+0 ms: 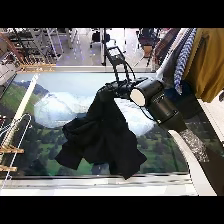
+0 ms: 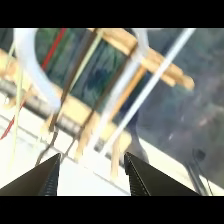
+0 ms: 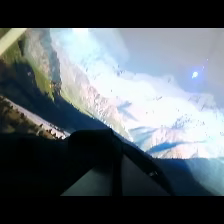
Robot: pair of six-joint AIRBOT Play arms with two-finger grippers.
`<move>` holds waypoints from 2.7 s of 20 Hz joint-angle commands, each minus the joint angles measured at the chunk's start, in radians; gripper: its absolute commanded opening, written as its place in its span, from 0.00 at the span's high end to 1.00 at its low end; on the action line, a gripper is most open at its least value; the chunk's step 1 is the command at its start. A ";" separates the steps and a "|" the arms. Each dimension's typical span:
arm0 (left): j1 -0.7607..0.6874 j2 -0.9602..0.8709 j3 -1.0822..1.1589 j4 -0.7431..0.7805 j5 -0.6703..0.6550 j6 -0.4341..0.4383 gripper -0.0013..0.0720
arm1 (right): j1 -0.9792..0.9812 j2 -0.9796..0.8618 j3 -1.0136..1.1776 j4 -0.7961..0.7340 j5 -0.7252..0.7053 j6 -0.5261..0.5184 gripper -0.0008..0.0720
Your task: Fold the clothes and pants, and hang the long-sleeved shirts on hangers.
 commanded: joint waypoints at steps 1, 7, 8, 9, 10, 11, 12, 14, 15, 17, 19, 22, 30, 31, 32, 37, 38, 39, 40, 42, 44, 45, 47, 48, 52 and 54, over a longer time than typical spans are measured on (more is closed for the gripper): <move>0.010 -0.037 -0.043 -0.024 0.106 -0.002 0.47 | 0.001 -0.001 0.000 0.004 0.063 -0.001 0.93; 0.010 -0.106 -0.043 -0.094 0.127 0.043 0.60 | 0.001 -0.001 0.000 0.003 0.065 -0.001 0.93; 0.010 -0.114 -0.043 -0.090 0.127 0.043 0.70 | 0.001 -0.001 0.000 0.003 0.064 -0.001 0.93; 0.010 -0.118 -0.043 -0.090 0.127 0.043 0.76 | 0.001 -0.001 0.000 0.003 0.065 -0.001 0.93; 0.010 -0.118 -0.043 -0.090 0.127 0.044 0.83 | 0.001 -0.001 0.000 0.003 0.065 -0.001 0.93; 0.010 -0.117 -0.043 -0.092 0.126 0.051 0.89 | 0.001 -0.001 0.000 0.003 0.065 -0.001 0.93; 0.010 -0.115 -0.043 -0.091 0.126 0.051 0.94 | 0.001 -0.001 0.000 0.003 0.065 -0.001 0.93; 0.010 -0.102 -0.043 -0.095 0.125 0.074 0.95 | 0.001 0.000 0.000 0.003 0.065 -0.001 0.93; 0.010 -0.092 -0.042 -0.099 0.124 0.085 0.95 | 0.001 0.000 0.000 0.003 0.066 -0.001 0.93; 0.010 -0.067 -0.041 -0.130 0.125 0.127 0.95 | 0.001 0.000 0.000 0.004 0.066 0.000 0.93; 0.010 -0.032 -0.035 -0.200 0.127 0.192 0.95 | 0.001 0.000 0.000 0.004 0.066 0.000 0.93; 0.010 0.021 0.026 -0.291 0.109 0.264 0.95 | 0.001 0.000 0.000 0.003 0.066 0.000 0.93; -0.034 0.058 0.248 -1.326 -0.258 0.817 0.95 | -0.043 0.019 0.003 -0.134 -0.024 0.001 0.93; -0.080 0.041 0.248 -1.300 -0.322 0.831 0.95 | -0.064 0.026 0.003 -0.137 -0.039 0.006 0.93; -0.135 0.022 0.248 -1.228 -0.378 0.843 0.95 | -0.090 0.031 0.003 -0.137 -0.052 0.027 0.93; -0.435 -0.058 0.216 -1.076 -0.454 0.914 0.95 | -0.170 0.032 0.002 -0.134 -0.059 0.051 0.93; -0.481 -0.070 0.216 -1.076 -0.447 0.914 0.95 | -0.169 0.032 0.002 -0.134 -0.059 0.051 0.93; -0.523 -0.084 0.216 -1.076 -0.437 0.914 0.95 | -0.169 0.032 0.002 -0.133 -0.059 0.048 0.93; -0.555 -0.097 0.216 -1.076 -0.427 0.914 0.95 | -0.166 0.032 0.002 -0.132 -0.059 0.048 0.93; -0.607 -0.132 0.216 -1.075 -0.417 0.914 0.95 | -0.166 0.033 0.002 -0.127 -0.058 0.048 0.93; -0.632 -0.169 0.216 -1.052 -0.373 0.909 0.95 | -0.166 0.033 0.003 -0.123 -0.049 0.048 0.93; -0.639 -0.188 0.216 -1.039 -0.336 0.909 0.95 | -0.166 0.034 0.003 -0.116 -0.036 0.047 0.93; -0.638 -0.216 0.216 -1.039 -0.258 0.910 0.95 | -0.166 0.034 0.003 -0.105 -0.014 0.042 0.93; -0.637 -0.225 0.216 -1.039 -0.228 0.914 0.95 | -0.164 0.034 0.002 -0.097 -0.005 0.027 0.93; -0.639 -0.231 0.217 -1.048 -0.209 0.989 0.95 | -0.110 0.035 0.002 -0.060 0.022 -0.035 0.93; -0.638 -0.231 0.217 -1.052 -0.195 0.993 0.95 | -0.052 0.045 0.003 -0.025 0.045 -0.082 0.93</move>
